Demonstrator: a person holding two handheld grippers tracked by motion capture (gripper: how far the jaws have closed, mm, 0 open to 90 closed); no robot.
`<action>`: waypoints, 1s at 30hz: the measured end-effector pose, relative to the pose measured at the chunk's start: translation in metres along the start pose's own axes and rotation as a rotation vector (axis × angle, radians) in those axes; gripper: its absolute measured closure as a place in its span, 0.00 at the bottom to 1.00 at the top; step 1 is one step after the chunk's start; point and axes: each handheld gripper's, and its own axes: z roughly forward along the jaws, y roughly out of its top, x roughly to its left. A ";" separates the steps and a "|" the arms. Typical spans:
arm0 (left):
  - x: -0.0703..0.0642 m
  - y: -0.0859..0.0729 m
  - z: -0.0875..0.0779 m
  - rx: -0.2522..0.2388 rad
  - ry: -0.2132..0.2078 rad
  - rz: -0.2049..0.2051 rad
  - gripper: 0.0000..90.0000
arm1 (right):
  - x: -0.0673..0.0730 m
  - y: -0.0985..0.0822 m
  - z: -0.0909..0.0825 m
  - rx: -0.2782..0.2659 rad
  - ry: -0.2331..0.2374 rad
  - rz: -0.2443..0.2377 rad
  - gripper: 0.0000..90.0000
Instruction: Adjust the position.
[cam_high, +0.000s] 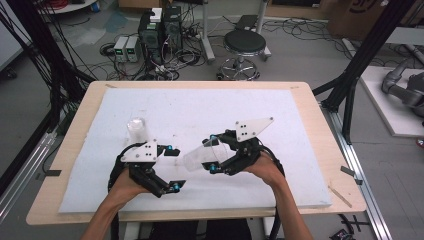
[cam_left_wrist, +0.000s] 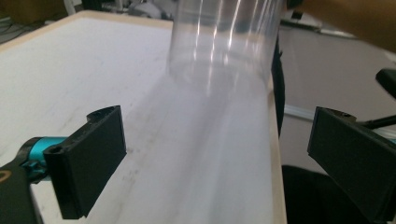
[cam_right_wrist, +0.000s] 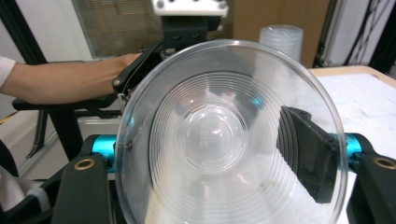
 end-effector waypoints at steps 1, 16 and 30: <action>0.000 -0.006 -0.003 0.019 0.010 -0.005 0.05 | -0.001 0.000 -0.002 0.018 -0.021 0.008 0.34; 0.002 -0.042 -0.031 0.054 0.088 -0.052 0.05 | -0.009 0.008 -0.006 0.192 -0.175 0.067 0.35; 0.005 -0.074 -0.066 0.020 0.240 -0.111 0.05 | -0.020 0.013 0.002 0.391 -0.327 0.109 0.36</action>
